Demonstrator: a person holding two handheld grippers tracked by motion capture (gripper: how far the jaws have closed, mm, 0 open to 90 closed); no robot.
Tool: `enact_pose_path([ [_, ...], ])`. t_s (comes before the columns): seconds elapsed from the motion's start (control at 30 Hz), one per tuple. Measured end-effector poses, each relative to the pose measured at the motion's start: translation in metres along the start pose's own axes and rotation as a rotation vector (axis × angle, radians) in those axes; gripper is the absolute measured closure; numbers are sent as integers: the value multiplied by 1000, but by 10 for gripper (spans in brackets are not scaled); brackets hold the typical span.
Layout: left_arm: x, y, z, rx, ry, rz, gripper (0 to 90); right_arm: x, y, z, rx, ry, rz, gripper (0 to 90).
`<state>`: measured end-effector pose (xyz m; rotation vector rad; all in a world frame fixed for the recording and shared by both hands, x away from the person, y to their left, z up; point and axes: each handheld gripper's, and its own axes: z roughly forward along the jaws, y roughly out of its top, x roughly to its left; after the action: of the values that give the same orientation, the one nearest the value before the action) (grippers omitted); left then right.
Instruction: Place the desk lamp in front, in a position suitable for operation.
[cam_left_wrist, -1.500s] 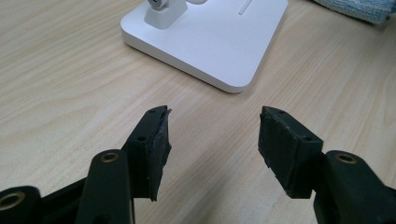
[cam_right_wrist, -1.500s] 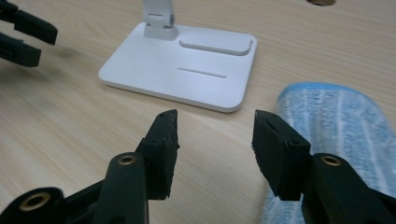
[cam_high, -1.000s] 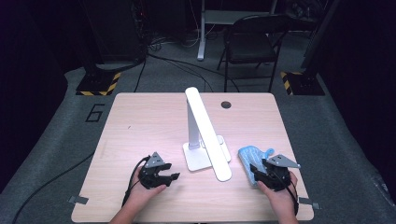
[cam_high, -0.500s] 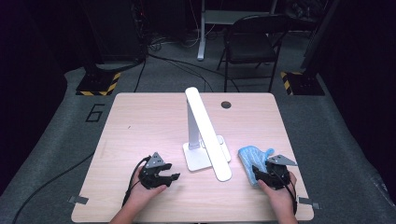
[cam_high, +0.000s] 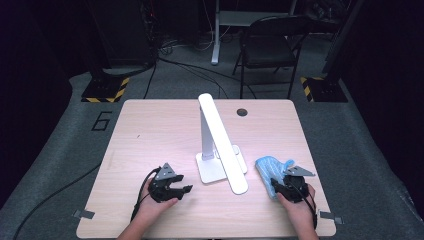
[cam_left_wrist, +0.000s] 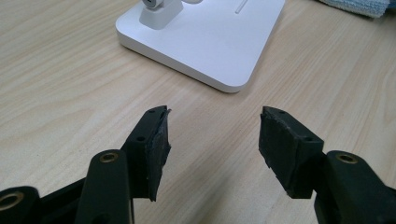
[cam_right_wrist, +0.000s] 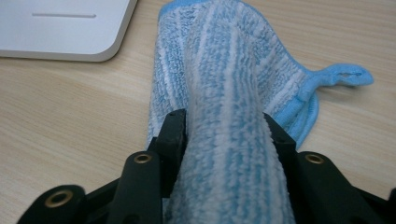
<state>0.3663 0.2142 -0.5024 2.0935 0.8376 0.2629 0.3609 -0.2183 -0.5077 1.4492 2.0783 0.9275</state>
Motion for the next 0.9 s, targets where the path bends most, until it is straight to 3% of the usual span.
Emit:
enact_pose_path([
  [0.07,1,0,-1,6,0,12,426,-3,0,-1,4,-9,-1,610],
  [0.27,-1,-1,1,-24,10,-19,426,-13,-2,-3,-2,-37,30,613],
  [0.3,1,0,0,-16,17,13,426,-16,-2,-3,-6,-44,33,613],
  [0.33,0,-1,0,-19,13,0,425,-19,-2,-4,-9,-53,44,612],
  [0.53,-1,0,0,-25,-1,17,426,-30,-5,-6,-7,-67,77,605],
  [0.63,-2,-1,1,-29,-13,3,426,-30,-5,-6,-7,-70,81,594],
  [0.67,-1,0,1,-17,-17,26,426,-30,-5,-5,-9,-73,77,588],
  [0.87,-2,2,2,-7,-44,14,433,-29,-6,-7,-16,-83,91,530],
  [0.9,-1,3,3,-21,-33,24,446,-28,-6,-7,-25,-87,95,523],
])
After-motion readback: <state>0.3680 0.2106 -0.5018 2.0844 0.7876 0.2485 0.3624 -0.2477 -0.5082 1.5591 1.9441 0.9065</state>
